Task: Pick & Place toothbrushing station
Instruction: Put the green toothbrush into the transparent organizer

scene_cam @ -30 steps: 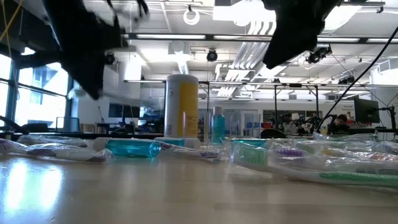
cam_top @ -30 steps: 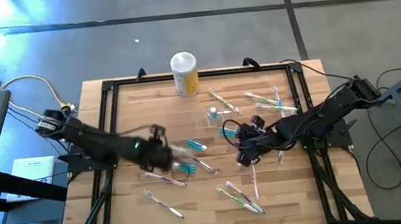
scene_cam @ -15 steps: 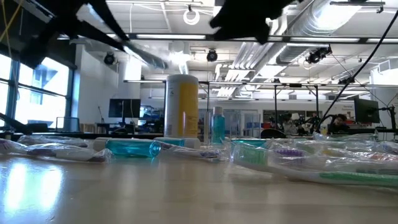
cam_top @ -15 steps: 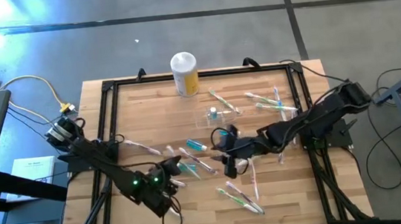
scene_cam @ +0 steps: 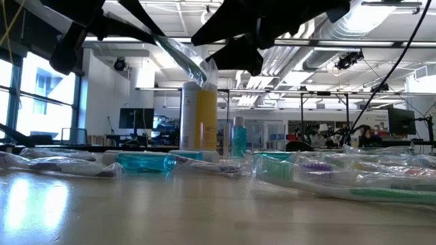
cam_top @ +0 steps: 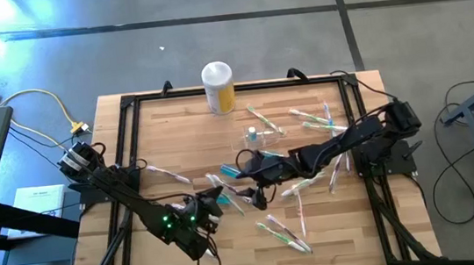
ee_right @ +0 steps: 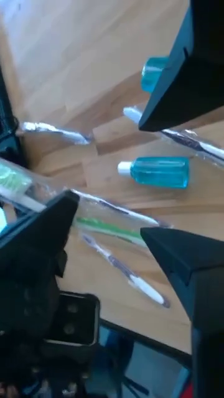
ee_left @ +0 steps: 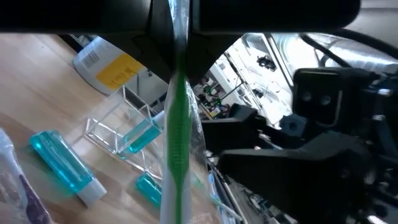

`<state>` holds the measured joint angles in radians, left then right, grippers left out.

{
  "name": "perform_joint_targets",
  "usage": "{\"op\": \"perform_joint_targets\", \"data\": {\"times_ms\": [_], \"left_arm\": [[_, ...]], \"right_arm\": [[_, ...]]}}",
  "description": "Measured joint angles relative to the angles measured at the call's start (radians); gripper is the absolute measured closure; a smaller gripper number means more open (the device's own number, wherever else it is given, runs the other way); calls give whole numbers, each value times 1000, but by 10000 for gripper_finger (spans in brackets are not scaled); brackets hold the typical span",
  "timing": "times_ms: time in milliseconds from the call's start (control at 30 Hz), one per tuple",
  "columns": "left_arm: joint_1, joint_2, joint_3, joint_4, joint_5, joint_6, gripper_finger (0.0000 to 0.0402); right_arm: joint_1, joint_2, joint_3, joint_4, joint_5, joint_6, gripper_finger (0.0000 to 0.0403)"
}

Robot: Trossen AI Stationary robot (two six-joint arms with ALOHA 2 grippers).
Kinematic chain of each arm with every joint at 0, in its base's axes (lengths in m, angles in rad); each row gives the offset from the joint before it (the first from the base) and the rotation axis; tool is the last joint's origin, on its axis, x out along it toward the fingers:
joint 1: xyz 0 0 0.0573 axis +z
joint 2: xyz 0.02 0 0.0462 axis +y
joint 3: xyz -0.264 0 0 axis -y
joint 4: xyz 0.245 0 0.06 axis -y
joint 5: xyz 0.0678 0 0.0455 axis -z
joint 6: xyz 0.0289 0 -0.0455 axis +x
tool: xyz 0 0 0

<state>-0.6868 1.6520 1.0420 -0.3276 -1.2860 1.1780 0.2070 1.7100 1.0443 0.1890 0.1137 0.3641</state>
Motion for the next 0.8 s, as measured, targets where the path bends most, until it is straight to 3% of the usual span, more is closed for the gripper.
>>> {"op": "perform_joint_targets", "data": {"times_ms": [333,533,667,800], "left_arm": [[46,0,0,41,1,26,389],[93,8,0,46,2,24,389],[107,8,0,75,2,22,389],[113,8,0,106,4,22,389]], "right_arm": [[-4,0,0,124,-94,-18,113],[-5,0,0,119,-28,-21,118],[-6,0,0,94,79,-11,119],[-8,0,0,88,65,-3,119]]}}
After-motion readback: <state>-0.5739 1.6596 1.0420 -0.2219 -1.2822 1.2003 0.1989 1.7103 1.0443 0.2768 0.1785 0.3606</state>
